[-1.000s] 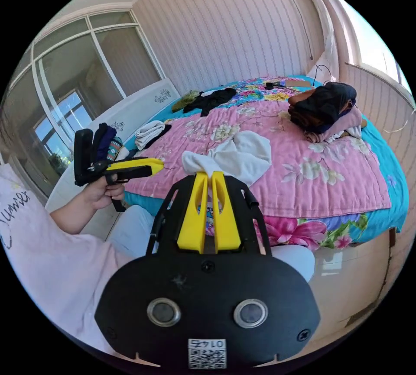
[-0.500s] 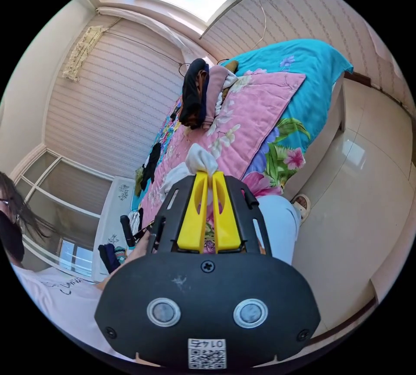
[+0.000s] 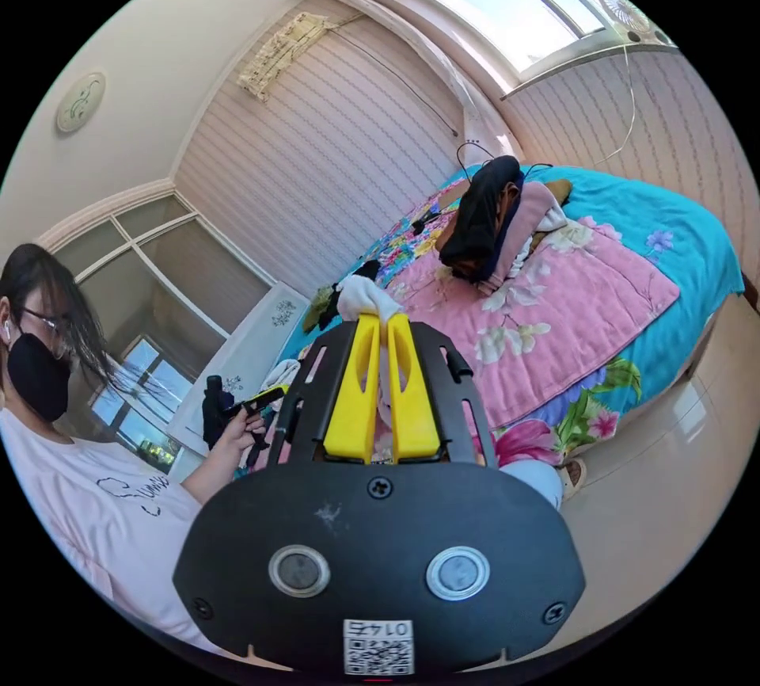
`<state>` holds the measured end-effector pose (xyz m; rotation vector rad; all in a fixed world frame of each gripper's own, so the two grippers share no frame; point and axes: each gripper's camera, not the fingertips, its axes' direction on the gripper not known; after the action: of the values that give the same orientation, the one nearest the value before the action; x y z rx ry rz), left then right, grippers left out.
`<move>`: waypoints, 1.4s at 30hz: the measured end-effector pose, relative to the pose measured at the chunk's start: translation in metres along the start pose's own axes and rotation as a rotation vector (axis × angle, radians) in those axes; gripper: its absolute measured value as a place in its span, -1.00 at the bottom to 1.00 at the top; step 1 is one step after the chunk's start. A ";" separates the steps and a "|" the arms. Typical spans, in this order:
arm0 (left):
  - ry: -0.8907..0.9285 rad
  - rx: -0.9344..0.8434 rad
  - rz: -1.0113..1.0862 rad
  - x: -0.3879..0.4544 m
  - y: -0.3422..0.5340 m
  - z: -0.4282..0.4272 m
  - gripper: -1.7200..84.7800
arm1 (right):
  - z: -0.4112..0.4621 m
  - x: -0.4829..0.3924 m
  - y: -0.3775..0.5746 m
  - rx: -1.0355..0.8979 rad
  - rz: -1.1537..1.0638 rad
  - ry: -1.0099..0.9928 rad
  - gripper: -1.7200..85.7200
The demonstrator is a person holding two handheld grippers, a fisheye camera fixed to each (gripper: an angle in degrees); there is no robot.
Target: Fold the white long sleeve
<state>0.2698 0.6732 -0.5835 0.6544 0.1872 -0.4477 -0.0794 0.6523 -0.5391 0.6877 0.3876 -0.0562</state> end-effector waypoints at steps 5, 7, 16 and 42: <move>-0.146 0.135 -0.103 -0.068 -0.032 -0.076 -0.95 | 0.036 -0.019 -0.020 -0.020 -0.060 -0.085 -0.94; -0.202 0.184 -0.124 -0.084 -0.052 -0.080 -0.94 | 0.061 -0.024 -0.029 -0.034 -0.058 -0.129 -0.94; -0.254 -0.110 -0.232 -0.129 -0.023 0.004 -0.82 | 0.152 0.008 -0.018 -0.249 0.024 0.131 -0.94; -0.006 -0.507 0.171 0.086 0.084 0.201 -0.91 | 0.255 -0.019 -0.048 -0.336 0.054 -0.033 -0.95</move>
<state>0.3907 0.5774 -0.4075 0.1690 0.2261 -0.2222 -0.0213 0.4532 -0.3816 0.3647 0.3368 0.0484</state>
